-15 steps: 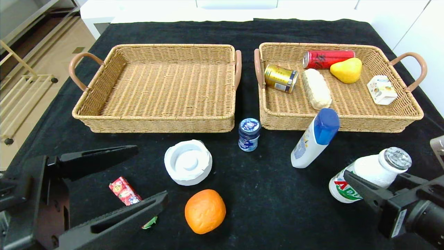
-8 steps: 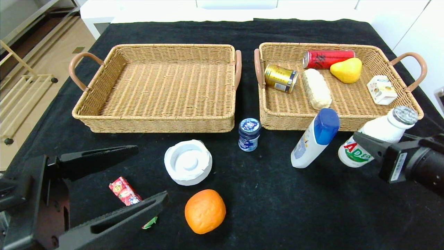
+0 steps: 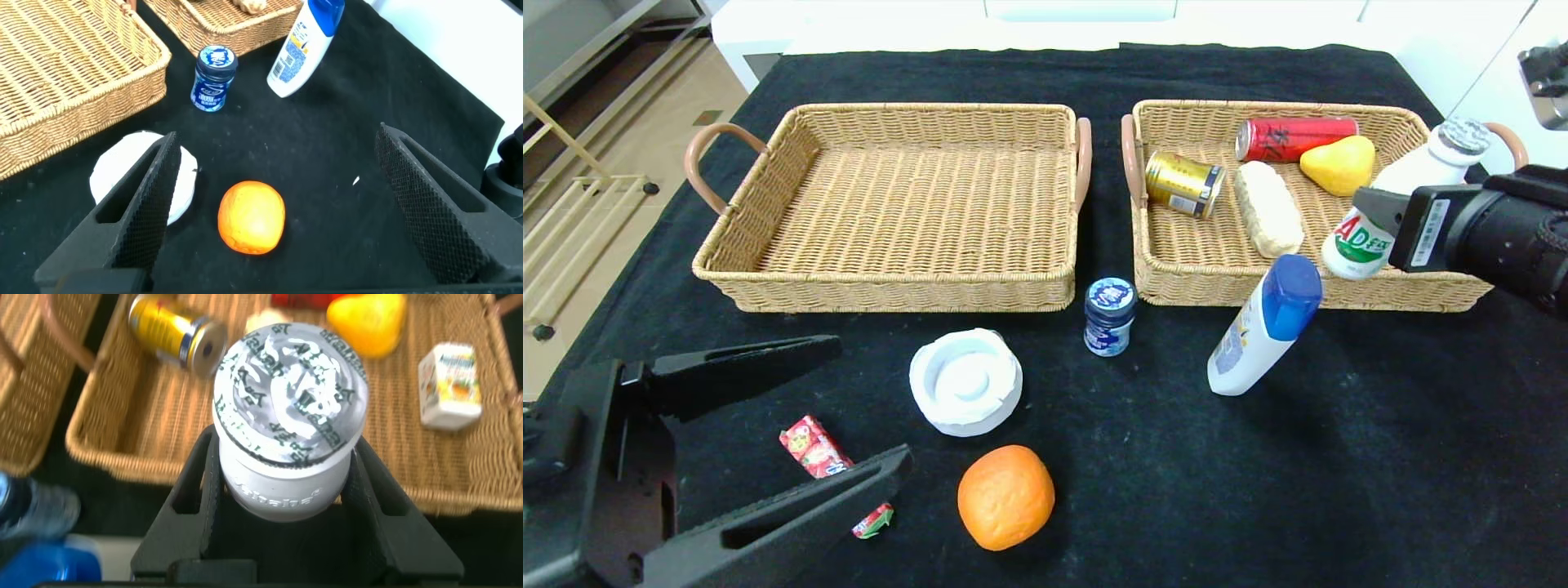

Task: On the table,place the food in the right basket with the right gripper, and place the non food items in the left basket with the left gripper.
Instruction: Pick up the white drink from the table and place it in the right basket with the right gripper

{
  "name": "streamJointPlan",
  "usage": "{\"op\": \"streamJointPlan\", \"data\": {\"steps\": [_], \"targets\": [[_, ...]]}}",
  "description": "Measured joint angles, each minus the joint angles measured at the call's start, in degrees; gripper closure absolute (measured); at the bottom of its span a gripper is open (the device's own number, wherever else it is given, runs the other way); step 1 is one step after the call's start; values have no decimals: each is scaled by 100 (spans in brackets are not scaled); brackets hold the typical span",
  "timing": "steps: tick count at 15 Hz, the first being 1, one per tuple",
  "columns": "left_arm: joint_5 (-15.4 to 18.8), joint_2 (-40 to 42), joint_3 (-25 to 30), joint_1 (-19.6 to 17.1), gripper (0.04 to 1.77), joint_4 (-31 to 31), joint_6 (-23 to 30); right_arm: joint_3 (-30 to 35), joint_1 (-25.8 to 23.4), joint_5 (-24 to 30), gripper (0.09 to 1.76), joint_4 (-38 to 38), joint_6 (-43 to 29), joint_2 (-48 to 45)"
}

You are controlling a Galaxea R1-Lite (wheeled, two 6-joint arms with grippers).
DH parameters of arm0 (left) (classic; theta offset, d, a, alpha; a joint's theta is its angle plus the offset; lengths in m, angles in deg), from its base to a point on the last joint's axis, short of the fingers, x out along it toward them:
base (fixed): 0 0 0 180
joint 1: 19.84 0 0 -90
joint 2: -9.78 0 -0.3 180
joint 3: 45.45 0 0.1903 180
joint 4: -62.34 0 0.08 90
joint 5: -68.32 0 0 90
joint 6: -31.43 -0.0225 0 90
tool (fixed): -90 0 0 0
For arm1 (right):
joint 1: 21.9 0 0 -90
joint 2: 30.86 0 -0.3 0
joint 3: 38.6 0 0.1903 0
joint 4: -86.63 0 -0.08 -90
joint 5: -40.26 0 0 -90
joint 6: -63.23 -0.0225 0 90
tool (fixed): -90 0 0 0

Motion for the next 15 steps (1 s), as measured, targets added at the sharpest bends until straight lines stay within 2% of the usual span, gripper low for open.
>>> {"op": "streamJointPlan", "data": {"steps": [3, 9, 10, 15], "targets": [[0, 11, -9, 0, 9, 2, -9, -524, -267, 26, 97, -91, 22, 417], [0, 38, -11, -2, 9, 2, -9, -850, -590, 98, 97, -373, 74, 957], [0, 38, -11, -5, 9, 0, -9, -874, -603, 116, 94, -373, 66, 998], [0, 46, -11, -7, 9, 0, -9, -879, -614, 94, 56, -371, 85, 1036]]}}
